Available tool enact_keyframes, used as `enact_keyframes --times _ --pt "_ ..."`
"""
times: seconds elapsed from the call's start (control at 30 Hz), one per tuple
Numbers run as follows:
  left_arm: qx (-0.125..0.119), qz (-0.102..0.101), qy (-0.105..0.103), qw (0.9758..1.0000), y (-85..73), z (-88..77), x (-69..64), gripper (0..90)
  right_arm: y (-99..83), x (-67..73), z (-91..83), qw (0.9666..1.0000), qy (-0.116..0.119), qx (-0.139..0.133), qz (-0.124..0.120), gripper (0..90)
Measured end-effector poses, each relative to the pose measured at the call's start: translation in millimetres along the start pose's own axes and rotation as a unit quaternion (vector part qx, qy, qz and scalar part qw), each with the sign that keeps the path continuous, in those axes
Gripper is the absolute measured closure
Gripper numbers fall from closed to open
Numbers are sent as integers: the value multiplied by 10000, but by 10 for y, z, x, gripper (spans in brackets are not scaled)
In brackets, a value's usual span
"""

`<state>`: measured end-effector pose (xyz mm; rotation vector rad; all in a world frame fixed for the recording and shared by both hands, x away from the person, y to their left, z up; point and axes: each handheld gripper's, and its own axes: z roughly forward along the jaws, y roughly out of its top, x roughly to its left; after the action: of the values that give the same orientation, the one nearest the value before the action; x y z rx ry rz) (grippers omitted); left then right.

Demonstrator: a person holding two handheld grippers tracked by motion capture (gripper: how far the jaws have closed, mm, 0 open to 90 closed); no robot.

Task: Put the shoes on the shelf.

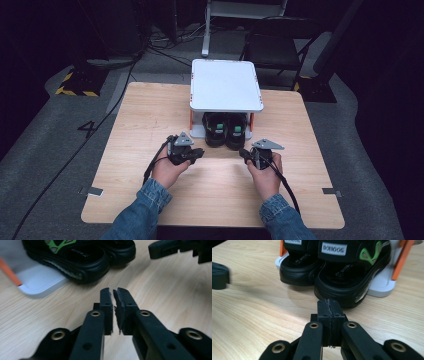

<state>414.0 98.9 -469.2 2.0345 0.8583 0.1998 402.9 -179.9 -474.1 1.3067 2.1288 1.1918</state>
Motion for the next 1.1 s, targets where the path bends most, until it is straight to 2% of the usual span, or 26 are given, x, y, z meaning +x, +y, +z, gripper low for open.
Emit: enact_keyframes --times 0.1,0.17,0.2,0.23,0.3,0.4,0.5,0.57,0.67,0.7,0.83,0.9,0.93,0.97,1.0,1.03,1.1 --pt "-80 -239 -159 9996 30 213 33 885 -19 0 63 10000 -43 38 13 899" --pt "-66 -432 -379 9983 56 340 52 897 -33 -21 102 10000 -42 34 51 898" --pt "-28 -427 -363 9984 78 404 57 897 -36 -34 119 9999 -19 22 105 899" --pt "55 -363 -264 9990 103 454 58 898 -38 -47 134 9999 -15 11 155 899" --pt "28 -233 -142 9996 135 537 69 898 -36 -66 157 9998 -64 -2 188 899" --pt "163 -305 -221 9992 186 566 105 899 -16 -96 193 9998 -121 -4 187 900" --pt "156 -174 3 9997 211 601 131 899 19 -126 224 9998 -103 -18 185 900" --pt "91 -227 -12 9997 214 638 165 898 43 -143 256 9998 -141 -26 160 900" --pt "131 -266 8 9996 282 689 236 897 87 -198 335 9997 -199 -79 136 900" --pt "88 -329 24 9994 295 711 250 896 124 -251 401 9996 -197 -131 150 900" --pt "41 -365 78 9993 367 851 351 895 218 -349 523 9993 -258 -213 146 900" --pt "-25 -413 49 9991 391 901 400 895 239 -367 541 9992 -294 -221 151 900" --pt "-65 -429 51 9990 398 913 424 894 291 -428 594 9991 -297 -230 197 899" --pt "-108 -440 81 9989 399 922 440 894 306 -444 610 9991 -291 -224 205 899" --pt "-126 -542 126 9984 395 924 463 894 306 -444 610 9991 -291 -224 205 899" --pt "-144 -447 217 9987 400 913 506 894 327 -464 641 9992 -283 -222 199 899" --pt "-154 -434 298 9985 407 904 543 894 347 -478 688 9992 -252 -225 202 899"
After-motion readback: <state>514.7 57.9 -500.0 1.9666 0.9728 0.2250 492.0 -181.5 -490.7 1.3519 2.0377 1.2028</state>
